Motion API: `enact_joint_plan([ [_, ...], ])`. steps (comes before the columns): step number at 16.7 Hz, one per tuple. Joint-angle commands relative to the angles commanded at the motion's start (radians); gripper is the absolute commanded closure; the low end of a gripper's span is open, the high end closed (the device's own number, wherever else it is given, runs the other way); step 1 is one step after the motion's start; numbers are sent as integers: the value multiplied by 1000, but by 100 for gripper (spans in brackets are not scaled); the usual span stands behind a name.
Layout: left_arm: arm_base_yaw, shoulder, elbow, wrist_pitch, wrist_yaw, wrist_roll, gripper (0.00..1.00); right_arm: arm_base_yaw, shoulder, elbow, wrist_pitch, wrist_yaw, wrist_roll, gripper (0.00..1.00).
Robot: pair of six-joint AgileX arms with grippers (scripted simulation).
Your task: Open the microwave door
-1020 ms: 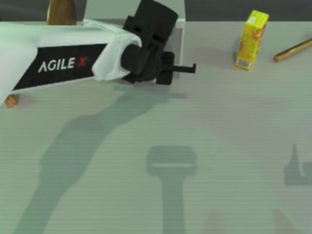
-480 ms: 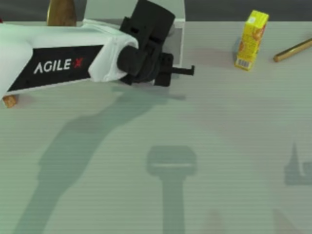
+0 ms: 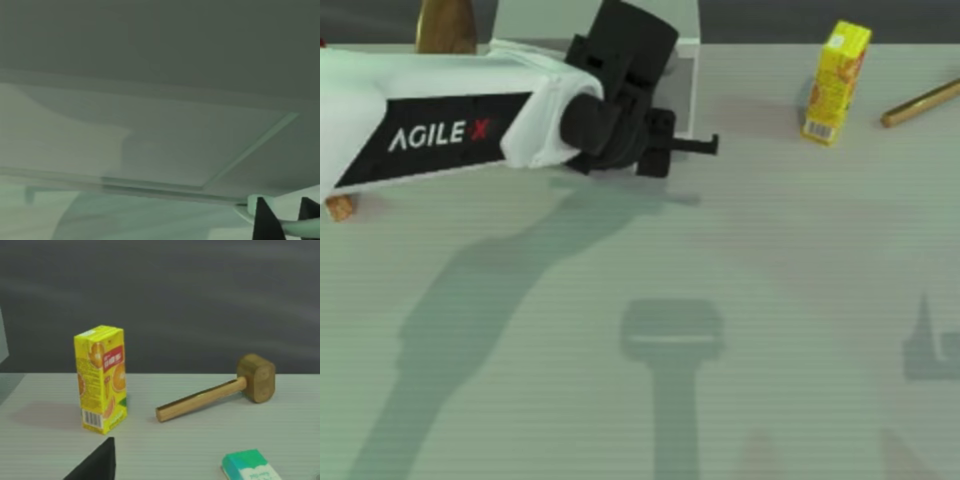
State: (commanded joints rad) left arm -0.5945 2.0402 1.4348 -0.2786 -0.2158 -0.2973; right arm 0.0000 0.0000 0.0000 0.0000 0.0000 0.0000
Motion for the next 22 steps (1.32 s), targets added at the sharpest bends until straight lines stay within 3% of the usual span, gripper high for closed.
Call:
enact_joint_plan([
  [10,0,0,0,0,0,0,100,0,0,0,0,0,0,0],
  [22,13,-37,-57,30,43,53,100,0,0,0,0,0,0,0],
])
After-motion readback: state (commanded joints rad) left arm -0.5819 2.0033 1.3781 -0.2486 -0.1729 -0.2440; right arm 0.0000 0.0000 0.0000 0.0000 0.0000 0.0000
